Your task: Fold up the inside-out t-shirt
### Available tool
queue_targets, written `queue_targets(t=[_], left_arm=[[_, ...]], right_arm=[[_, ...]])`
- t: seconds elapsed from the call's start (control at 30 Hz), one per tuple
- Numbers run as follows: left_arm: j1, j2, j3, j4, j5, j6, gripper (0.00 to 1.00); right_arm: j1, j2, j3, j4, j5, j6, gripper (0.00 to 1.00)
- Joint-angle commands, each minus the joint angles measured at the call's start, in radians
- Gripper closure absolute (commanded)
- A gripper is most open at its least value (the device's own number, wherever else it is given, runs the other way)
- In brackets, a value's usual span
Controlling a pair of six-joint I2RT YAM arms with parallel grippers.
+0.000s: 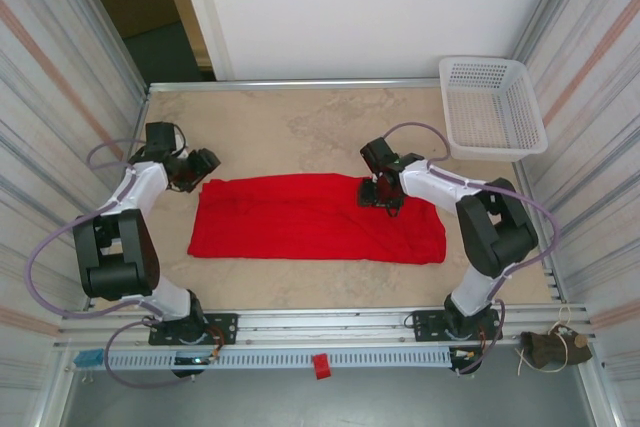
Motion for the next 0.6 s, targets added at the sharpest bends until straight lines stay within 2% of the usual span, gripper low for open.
queue_targets(t=[0.0,0.03,0.1,0.13,0.37,0.57], left_arm=[[0.002,-0.005,0.029,-0.025,0.006,0.015,0.42],[0.002,-0.005,0.03,-0.024,0.006,0.014,0.42],[0.002,-0.005,0.035,-0.031,0.005,0.017,0.42],[0.002,-0.005,0.037,-0.032,0.004,0.02,0.42],[0.002,-0.005,0.038,-0.026,0.006,0.02,0.41],[0.002,0.001,0.037,-0.022,0.009,0.019,0.41]], right_arm=[[0.003,0.037,0.031,0.006,0.016,-0.033,0.5],[0.003,0.041,0.029,0.01,0.006,-0.038,0.58],[0.003,0.035,0.027,0.013,-0.012,-0.045,0.9],[0.003,0.025,0.026,0.008,-0.014,-0.045,1.0],[0.043,-0.128,-0.014,-0.042,-0.03,-0.013,1.0],[0.178,-0.184,-0.065,-0.057,-0.014,0.081,1.0]])
